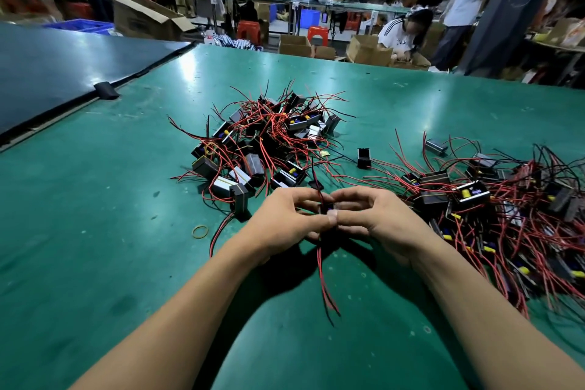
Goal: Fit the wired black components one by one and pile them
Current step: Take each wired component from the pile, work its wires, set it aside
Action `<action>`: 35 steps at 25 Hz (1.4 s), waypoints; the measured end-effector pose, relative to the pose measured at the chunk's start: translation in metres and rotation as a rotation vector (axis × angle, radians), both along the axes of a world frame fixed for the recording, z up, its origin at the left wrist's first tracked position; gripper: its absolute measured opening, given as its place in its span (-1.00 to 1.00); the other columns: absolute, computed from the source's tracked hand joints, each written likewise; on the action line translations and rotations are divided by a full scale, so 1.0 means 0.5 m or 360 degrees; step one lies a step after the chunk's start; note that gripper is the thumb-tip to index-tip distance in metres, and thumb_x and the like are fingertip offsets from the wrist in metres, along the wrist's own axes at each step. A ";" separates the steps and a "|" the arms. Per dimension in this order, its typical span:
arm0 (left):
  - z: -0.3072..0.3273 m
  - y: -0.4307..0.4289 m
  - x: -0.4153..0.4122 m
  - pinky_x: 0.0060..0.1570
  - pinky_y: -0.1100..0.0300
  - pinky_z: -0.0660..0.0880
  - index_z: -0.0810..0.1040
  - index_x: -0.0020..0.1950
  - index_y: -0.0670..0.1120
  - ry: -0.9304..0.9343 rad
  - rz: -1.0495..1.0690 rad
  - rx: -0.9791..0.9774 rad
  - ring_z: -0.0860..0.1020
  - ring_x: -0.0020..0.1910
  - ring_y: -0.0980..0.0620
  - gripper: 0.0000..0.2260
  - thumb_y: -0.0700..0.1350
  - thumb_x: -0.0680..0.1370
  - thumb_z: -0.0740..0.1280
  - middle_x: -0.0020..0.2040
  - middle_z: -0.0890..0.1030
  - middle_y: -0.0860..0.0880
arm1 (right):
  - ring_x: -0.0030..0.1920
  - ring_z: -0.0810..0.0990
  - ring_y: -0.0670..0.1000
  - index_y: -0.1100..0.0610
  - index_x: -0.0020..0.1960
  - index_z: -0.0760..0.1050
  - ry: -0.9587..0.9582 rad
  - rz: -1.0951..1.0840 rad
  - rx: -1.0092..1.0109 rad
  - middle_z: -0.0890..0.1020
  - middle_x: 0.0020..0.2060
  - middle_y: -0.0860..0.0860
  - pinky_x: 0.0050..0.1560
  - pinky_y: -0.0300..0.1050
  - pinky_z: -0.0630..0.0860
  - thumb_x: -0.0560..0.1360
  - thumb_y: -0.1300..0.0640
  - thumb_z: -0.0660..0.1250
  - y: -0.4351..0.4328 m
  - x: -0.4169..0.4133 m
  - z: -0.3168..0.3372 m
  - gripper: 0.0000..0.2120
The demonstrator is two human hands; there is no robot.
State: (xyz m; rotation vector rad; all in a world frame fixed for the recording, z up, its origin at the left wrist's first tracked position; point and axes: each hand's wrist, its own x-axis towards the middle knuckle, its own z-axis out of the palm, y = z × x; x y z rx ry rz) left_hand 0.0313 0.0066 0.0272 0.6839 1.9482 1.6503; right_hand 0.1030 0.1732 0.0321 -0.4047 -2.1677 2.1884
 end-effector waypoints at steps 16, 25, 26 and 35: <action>-0.026 0.000 -0.035 0.03 0.09 0.57 0.69 -0.05 -0.09 0.0601 0.0748 -0.0259 0.61 -0.07 -0.03 -0.87 -0.18 0.42 0.44 -0.04 0.57 0.04 | -0.15 0.60 0.08 0.14 -0.05 0.66 -0.0093 0.0024 0.1093 0.68 -0.18 0.03 0.02 -0.04 0.53 0.56 0.01 0.37 -0.050 -0.219 -0.001 -0.80; -0.029 -0.002 -0.039 0.07 -0.07 0.58 0.70 -0.03 -0.12 0.0455 0.0686 -0.0242 0.61 0.11 -0.14 -0.85 -0.16 0.43 0.43 0.38 0.45 -0.06 | -0.40 0.61 0.03 0.21 -0.08 0.56 -0.0017 -0.0436 0.0151 0.65 -0.22 0.16 -0.32 -0.06 0.64 0.52 0.28 0.40 -0.060 -0.190 0.031 -0.97; -0.027 -0.001 -0.038 0.12 -0.08 0.56 0.70 -0.04 -0.11 0.0445 0.0686 -0.0258 0.60 0.15 -0.15 -0.86 -0.16 0.43 0.43 0.42 0.43 -0.06 | -0.43 0.62 0.03 0.25 -0.06 0.54 -0.0014 -0.0435 -0.0017 0.63 -0.26 0.16 -0.36 -0.10 0.64 0.52 0.32 0.39 -0.055 -0.176 0.039 -0.97; -0.012 -0.010 -0.020 0.06 0.00 0.59 0.66 0.09 -0.14 0.0482 0.0630 -0.0316 0.64 -0.02 -0.04 -0.79 -0.14 0.48 0.42 0.32 0.50 -0.08 | -0.39 0.61 -0.07 0.23 -0.01 0.60 0.0298 -0.0532 -0.0348 0.67 -0.32 0.01 -0.38 -0.24 0.55 0.56 0.21 0.31 0.021 -0.030 0.102 -0.88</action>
